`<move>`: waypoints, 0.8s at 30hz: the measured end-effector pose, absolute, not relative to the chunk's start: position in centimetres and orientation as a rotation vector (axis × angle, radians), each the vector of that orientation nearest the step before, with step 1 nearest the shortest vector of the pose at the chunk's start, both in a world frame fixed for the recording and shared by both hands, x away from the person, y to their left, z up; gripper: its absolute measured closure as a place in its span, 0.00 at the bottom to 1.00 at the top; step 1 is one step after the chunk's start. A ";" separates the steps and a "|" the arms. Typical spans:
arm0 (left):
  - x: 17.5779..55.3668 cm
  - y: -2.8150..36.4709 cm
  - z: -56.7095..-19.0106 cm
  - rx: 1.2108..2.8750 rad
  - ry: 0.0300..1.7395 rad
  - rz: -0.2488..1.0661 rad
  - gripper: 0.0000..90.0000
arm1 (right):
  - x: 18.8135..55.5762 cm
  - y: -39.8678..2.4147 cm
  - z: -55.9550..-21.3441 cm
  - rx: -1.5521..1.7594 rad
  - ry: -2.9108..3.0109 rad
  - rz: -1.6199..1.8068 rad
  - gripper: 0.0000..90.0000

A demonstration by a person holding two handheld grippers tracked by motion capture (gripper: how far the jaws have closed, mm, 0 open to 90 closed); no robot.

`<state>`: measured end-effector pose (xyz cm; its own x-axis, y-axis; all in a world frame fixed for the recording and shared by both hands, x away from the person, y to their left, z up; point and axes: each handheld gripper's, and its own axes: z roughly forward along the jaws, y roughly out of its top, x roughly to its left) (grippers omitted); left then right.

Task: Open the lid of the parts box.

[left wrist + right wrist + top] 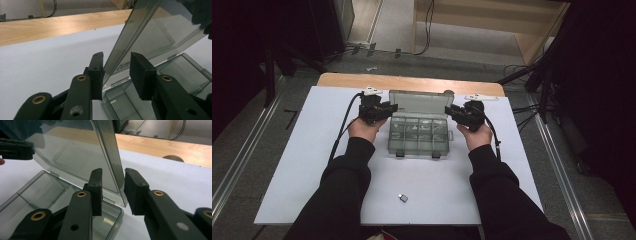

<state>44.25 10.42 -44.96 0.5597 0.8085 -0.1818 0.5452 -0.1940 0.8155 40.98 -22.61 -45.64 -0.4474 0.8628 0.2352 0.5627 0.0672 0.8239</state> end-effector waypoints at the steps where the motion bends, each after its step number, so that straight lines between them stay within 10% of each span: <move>1: 44.3 10.4 -45.0 1.875 1.104 0.365 0.72 | 41.1 -22.6 -45.7 1.433 2.029 1.330 0.74; 24: 45.5 9.6 -46.6 1.838 1.129 0.422 0.71 | 42.5 -22.1 -47.1 1.431 2.015 1.266 0.74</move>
<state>45.45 9.57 -46.61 0.5225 0.8372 -0.1614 0.5263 -0.1678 0.8336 42.49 -22.10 -47.09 -0.4206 0.8858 0.1959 0.5608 0.0842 0.8236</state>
